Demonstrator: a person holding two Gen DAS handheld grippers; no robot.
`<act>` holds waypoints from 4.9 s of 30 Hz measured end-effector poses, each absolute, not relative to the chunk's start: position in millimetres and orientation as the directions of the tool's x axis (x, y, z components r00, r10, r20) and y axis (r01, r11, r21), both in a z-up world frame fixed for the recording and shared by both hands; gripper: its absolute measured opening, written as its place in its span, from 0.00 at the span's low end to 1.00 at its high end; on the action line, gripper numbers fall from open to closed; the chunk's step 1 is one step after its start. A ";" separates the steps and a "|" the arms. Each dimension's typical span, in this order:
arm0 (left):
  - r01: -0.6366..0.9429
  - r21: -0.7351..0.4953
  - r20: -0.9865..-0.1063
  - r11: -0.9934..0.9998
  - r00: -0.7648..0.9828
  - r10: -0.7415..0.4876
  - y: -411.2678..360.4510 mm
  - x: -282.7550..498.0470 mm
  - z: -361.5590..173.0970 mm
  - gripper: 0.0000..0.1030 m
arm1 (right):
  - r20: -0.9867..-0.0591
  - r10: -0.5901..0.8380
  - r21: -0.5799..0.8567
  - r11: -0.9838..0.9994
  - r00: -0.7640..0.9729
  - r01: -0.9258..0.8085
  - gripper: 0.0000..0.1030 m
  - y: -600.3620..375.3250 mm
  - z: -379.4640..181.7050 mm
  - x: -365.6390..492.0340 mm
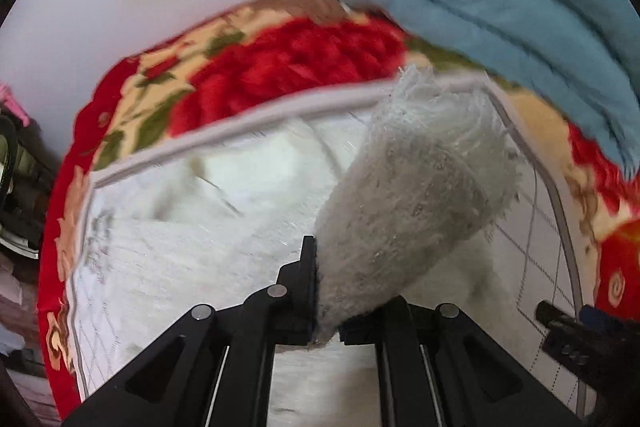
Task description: Fold large clothes
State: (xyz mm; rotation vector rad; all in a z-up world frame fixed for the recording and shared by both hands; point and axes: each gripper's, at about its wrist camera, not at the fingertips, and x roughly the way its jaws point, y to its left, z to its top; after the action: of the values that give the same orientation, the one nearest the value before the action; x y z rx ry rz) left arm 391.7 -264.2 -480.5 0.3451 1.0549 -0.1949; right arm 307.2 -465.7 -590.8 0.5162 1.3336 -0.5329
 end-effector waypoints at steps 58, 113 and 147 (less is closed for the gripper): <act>-0.079 0.532 -0.783 0.843 0.333 0.525 -31.3 539.7 -545.0 0.96 | -0.761 0.647 0.627 0.750 -0.038 0.210 0.44 -275.2 -624.9 592.6; 0.001 0.384 -0.846 0.923 0.401 0.351 -94.8 534.7 -531.2 0.96 | -0.903 0.403 0.428 0.877 0.149 0.219 0.66 -383.2 -558.4 568.6; 0.276 0.508 -0.844 0.816 0.351 0.406 -139.6 310.1 -546.6 0.96 | -0.877 0.480 0.361 0.659 0.001 0.660 0.39 -434.3 -635.6 162.6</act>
State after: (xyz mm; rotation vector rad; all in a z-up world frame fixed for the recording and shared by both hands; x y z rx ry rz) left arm 310.1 -139.6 -546.6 0.6528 1.2345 0.0925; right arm 162.6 -434.2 -635.6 0.9484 1.6420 -0.1817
